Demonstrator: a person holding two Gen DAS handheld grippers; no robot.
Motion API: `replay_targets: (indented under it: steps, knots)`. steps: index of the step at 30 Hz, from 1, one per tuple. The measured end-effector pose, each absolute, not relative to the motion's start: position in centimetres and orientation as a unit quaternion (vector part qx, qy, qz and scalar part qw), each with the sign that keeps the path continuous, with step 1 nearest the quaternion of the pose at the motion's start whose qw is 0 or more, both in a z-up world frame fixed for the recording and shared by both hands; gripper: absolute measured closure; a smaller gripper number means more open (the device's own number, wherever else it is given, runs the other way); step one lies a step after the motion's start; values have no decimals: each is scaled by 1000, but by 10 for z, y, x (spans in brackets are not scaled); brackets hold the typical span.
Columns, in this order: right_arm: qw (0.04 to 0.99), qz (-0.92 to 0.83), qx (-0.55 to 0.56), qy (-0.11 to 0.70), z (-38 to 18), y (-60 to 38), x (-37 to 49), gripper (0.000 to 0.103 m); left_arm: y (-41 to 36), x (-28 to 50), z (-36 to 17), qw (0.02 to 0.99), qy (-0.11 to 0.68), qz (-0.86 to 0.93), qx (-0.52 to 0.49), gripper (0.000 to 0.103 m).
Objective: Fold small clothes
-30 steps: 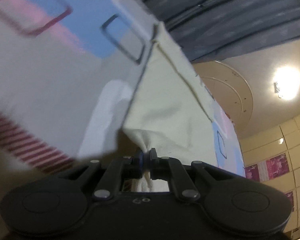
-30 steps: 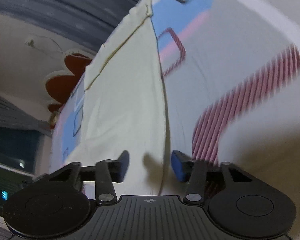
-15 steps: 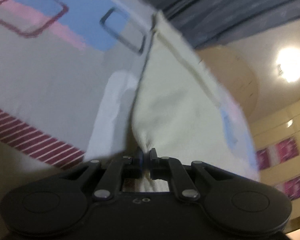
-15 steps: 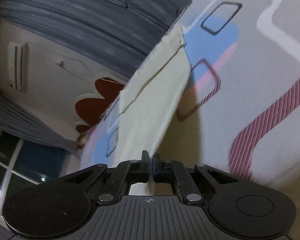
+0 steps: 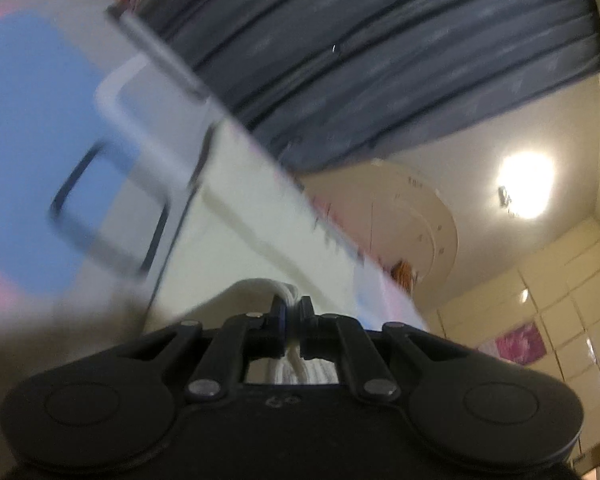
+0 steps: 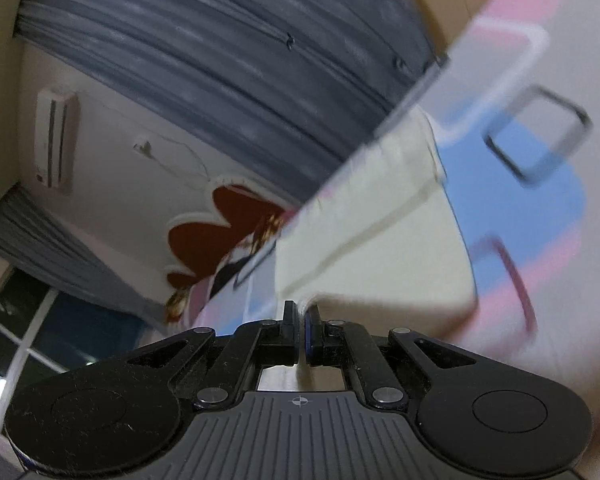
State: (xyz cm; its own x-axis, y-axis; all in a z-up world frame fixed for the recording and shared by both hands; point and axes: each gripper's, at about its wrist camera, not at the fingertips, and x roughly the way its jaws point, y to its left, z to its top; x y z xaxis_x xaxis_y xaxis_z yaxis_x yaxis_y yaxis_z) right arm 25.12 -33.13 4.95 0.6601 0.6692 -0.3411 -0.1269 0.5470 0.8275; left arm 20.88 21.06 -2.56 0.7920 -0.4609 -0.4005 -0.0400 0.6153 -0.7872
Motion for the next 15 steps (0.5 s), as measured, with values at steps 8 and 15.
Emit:
replay_targets:
  steps: [8, 15]
  knots:
    - [800, 194, 461, 332, 31, -335, 376, 101, 217, 331, -39, 835, 272, -81, -470, 98]
    - [758, 165, 510, 372, -41, -349, 482, 101, 213, 427, -71, 849, 318, -54, -419, 98]
